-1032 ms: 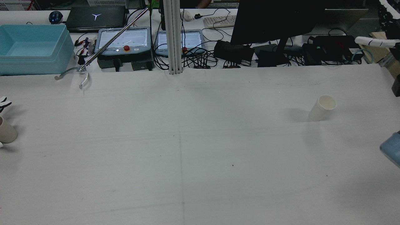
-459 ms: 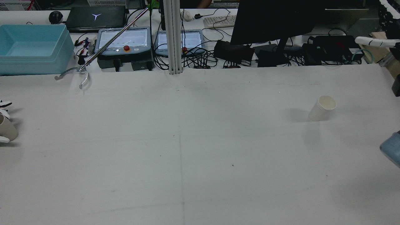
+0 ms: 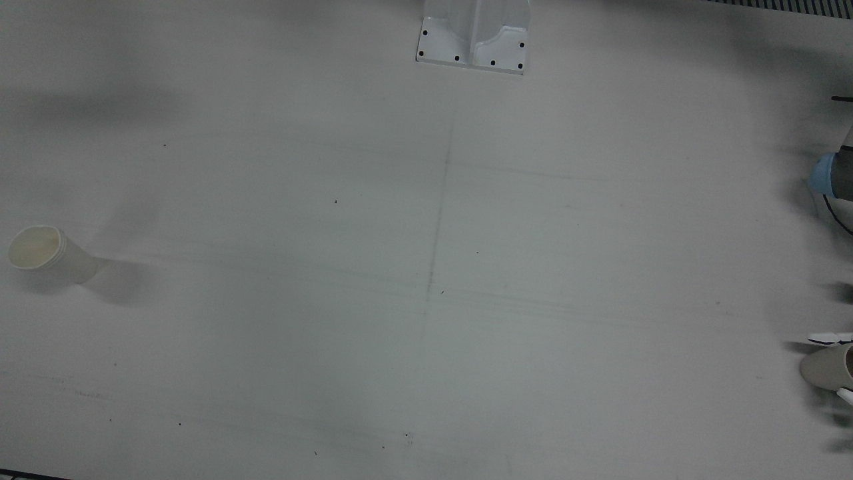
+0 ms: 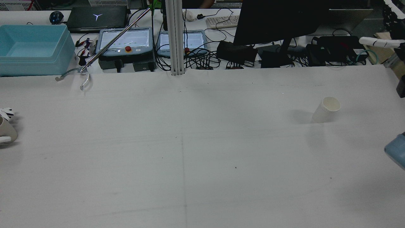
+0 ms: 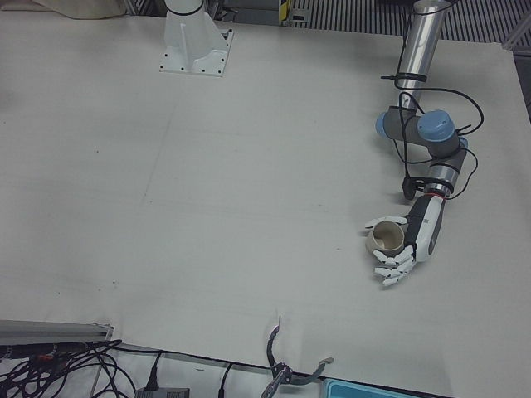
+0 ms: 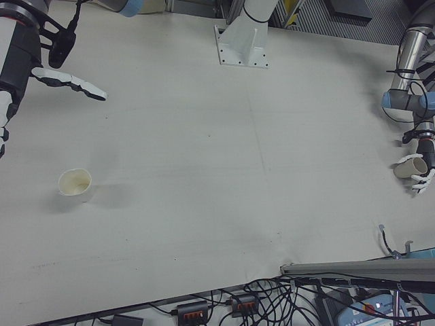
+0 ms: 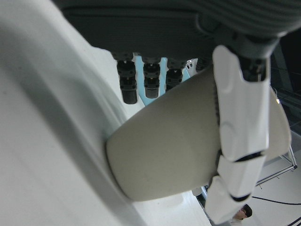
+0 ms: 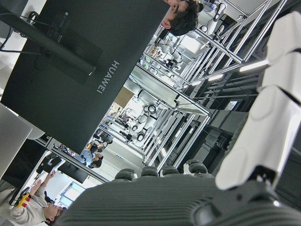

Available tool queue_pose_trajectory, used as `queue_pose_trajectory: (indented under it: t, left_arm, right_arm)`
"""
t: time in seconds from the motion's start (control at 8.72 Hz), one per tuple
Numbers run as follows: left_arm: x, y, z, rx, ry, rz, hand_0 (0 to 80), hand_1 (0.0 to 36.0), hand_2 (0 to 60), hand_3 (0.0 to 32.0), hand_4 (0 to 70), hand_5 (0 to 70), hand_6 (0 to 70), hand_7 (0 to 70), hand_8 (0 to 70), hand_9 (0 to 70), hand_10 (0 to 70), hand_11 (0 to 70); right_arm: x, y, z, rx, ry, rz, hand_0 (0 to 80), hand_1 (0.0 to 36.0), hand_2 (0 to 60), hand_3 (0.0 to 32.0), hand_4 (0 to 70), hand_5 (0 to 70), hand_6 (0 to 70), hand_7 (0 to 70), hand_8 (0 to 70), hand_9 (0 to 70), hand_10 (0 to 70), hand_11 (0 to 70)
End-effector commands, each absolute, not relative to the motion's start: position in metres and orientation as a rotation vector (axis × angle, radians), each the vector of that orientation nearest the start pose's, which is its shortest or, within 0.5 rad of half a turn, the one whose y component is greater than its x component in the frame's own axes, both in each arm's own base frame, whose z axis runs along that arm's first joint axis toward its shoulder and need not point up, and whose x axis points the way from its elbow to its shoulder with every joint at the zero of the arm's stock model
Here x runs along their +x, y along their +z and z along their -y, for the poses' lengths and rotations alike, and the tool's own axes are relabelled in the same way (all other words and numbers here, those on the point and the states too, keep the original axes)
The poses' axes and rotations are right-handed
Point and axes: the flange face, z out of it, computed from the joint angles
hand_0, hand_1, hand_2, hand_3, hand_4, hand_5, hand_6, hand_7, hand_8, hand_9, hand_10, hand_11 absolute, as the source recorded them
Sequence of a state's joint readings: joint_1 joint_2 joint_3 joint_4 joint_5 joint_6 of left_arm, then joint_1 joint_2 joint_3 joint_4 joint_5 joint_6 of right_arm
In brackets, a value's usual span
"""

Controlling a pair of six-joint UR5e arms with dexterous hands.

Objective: Pour water
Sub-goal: 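Close the left hand fingers around the beige cup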

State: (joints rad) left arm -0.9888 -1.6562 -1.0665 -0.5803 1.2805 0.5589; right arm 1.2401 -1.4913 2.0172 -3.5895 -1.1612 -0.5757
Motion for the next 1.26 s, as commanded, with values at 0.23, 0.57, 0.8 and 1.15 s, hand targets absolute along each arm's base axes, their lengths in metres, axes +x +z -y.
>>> queue_pose_trajectory:
  t: [0.23,0.57,0.8,1.15]
  left_arm:
    - [0.141,0.807,0.513,0.149,-1.71,-2.048,78.4,36.0,60.0,0.0,56.3,70.0,22.9,33.8,15.7,23.1,15.5,26.4]
    - [0.138,0.809,0.511,0.082,-1.771,-2.049,80.0,36.0,60.0,0.0,58.2,70.0,23.6,30.5,15.8,22.1,16.4,28.5]
    - [0.135,0.813,0.506,0.062,-1.788,-2.052,80.0,36.0,60.0,0.0,58.2,70.0,25.0,31.2,16.3,22.7,16.4,28.0]
    - [0.129,0.813,0.505,0.056,-1.8,-2.062,66.9,36.0,60.0,0.0,55.1,70.0,28.8,33.3,18.2,24.9,16.6,27.6]
  right_arm:
    - [0.01,0.477,0.503,-0.777,-2.304,-2.446,46.2,14.5,13.4,0.0,2.4,0.0,0.0,0.0,0.0,1.9,0.0,0.0]
    - [0.011,0.472,0.501,-0.773,-2.288,-2.452,46.1,14.5,13.7,0.0,2.6,0.0,0.0,0.0,0.0,1.9,0.0,0.0]
    - [0.011,0.472,0.501,-0.775,-2.288,-2.453,46.2,14.5,13.4,0.0,2.6,0.0,0.0,0.0,0.0,1.9,0.0,0.0]
    - [0.011,0.473,0.5,-0.772,-2.291,-2.453,46.1,14.3,13.4,0.0,2.7,0.0,0.0,0.0,0.0,2.0,0.0,0.0]
